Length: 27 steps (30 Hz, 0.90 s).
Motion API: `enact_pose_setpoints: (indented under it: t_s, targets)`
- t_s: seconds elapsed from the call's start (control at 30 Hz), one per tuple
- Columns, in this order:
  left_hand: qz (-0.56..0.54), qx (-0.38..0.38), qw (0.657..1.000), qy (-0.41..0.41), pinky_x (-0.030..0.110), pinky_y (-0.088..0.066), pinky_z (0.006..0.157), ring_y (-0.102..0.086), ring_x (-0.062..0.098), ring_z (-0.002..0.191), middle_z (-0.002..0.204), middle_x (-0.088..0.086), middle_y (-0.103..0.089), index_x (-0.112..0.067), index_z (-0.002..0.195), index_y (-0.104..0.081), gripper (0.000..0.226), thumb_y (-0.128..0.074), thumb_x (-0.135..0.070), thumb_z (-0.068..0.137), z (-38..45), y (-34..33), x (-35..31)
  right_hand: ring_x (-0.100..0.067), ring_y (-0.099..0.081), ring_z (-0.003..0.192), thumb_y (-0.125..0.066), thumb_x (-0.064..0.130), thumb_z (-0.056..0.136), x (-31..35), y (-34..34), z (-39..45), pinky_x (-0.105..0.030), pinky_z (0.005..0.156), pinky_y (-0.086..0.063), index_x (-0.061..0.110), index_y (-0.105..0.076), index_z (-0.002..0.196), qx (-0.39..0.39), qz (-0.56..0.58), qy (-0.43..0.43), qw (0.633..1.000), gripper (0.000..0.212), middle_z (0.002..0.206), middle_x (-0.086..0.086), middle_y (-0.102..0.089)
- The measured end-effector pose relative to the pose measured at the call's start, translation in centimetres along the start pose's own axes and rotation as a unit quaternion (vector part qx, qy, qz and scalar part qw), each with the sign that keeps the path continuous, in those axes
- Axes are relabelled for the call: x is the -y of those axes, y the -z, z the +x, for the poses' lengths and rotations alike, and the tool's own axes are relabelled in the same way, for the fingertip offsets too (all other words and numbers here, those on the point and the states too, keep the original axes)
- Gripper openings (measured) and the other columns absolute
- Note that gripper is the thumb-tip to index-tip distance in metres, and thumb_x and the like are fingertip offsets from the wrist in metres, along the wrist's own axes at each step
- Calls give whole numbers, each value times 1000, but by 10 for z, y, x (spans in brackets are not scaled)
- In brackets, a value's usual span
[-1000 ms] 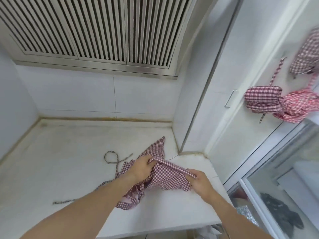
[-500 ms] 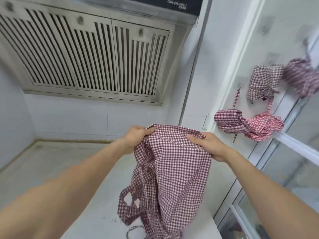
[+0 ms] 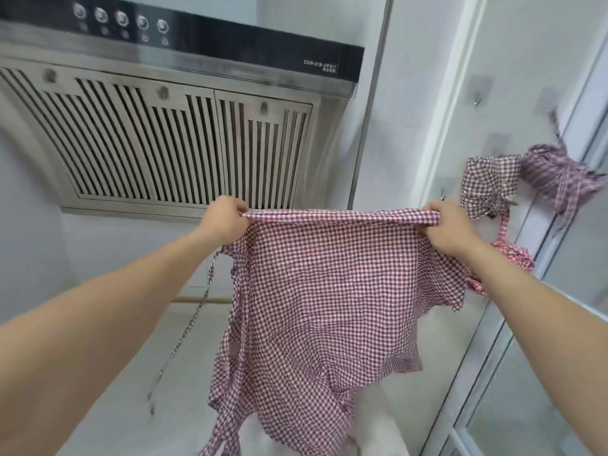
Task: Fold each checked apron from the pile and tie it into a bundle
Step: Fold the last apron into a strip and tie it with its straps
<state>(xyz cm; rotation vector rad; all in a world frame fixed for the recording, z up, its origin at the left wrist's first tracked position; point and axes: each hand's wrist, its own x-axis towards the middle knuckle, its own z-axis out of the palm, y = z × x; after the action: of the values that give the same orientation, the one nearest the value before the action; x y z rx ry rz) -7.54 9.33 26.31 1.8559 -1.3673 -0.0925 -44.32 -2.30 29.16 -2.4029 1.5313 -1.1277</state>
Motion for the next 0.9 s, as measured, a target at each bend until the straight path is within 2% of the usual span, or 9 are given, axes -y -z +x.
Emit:
enact_pose_setpoints:
  t_s: [0.1, 0.17, 0.23, 0.37, 0.47, 0.57, 0.67, 0.77, 0.9]
  targets:
    - [-28, 99, 995, 13, 24, -46, 70, -61, 12, 81, 93, 2, -67, -10, 111, -70, 26, -64, -29, 95, 3, 13, -3, -29, -63, 103, -59, -2, 85, 2, 9, 13, -28, 83, -42, 13, -74, 102, -50, -14, -30, 998, 27, 101, -8, -70]
    - [102, 218, 971, -11, 21, -46, 64, -57, 7, 69, 82, -2, -64, -14, 100, -70, 35, -69, -46, 86, 2, 25, 2, -33, -63, 102, -58, 0, 85, 4, 17, 16, -32, 84, -45, 9, -74, 101, -63, -27, -50, 996, 24, 101, -13, -71]
    - [224, 258, 939, -35, 21, -47, 68, -54, 6, 69, 81, -3, -60, -18, 83, -60, 30, -75, -45, 82, 1, 33, 7, -35, -64, 96, -65, 8, 87, 4, 22, 15, -33, 76, -42, 4, -73, 94, -49, -62, -25, 997, 11, 95, -18, -70]
    - [237, 123, 964, -15, 20, -42, 57, -56, 11, 67, 79, 3, -62, -15, 76, -57, 23, -68, -26, 93, 4, 39, 15, -39, -62, 107, -72, 22, 89, 1, 19, 17, -36, 87, -46, 3, -75, 100, -7, -100, -2, 995, 22, 109, -21, -69]
    - [36, -33, 996, 78, 36, -53, 63, -61, 23, 75, 89, 14, -67, 0, 91, -65, 18, -55, -14, 97, 8, 41, 25, -43, -59, 113, -66, 14, 92, 1, 11, 19, -38, 94, -45, -2, -71, 105, 20, -94, -19, 995, 21, 118, -29, -64]
    - [-128, -17, 983, 129, 28, -47, 59, -61, 19, 77, 92, 12, -66, 1, 103, -63, 26, -49, -22, 103, 2, 46, 23, -43, -59, 112, -59, 9, 93, 6, 4, 16, -36, 90, -45, 3, -68, 98, 40, -94, -41, 994, 12, 121, -30, -62]
    - [-201, 22, 971, 127, 25, -54, 63, -68, 22, 83, 93, 12, -69, -3, 103, -63, 21, -55, -23, 101, -2, 54, 21, -41, -62, 98, -57, 4, 90, 4, 0, 18, -31, 76, -38, 15, -59, 84, 8, -63, -63, 996, 13, 97, -25, -65]
    - [-33, 96, 994, 35, 16, -49, 52, -66, 15, 71, 81, 4, -70, -12, 89, -68, 17, -68, -28, 93, -4, 70, 29, -36, -63, 94, -67, 8, 89, -1, 2, 19, -29, 74, -36, 7, -67, 88, -20, -21, -79, 996, 1, 88, -18, -62]
    - [136, 90, 987, -8, 21, -39, 55, -61, 16, 67, 75, 4, -66, -14, 76, -66, 25, -67, -31, 93, -3, 84, 46, -26, -60, 82, -82, 19, 80, -3, 6, 13, -31, 71, -36, -2, -73, 84, -4, 24, -70, 997, 23, 81, -13, -66]
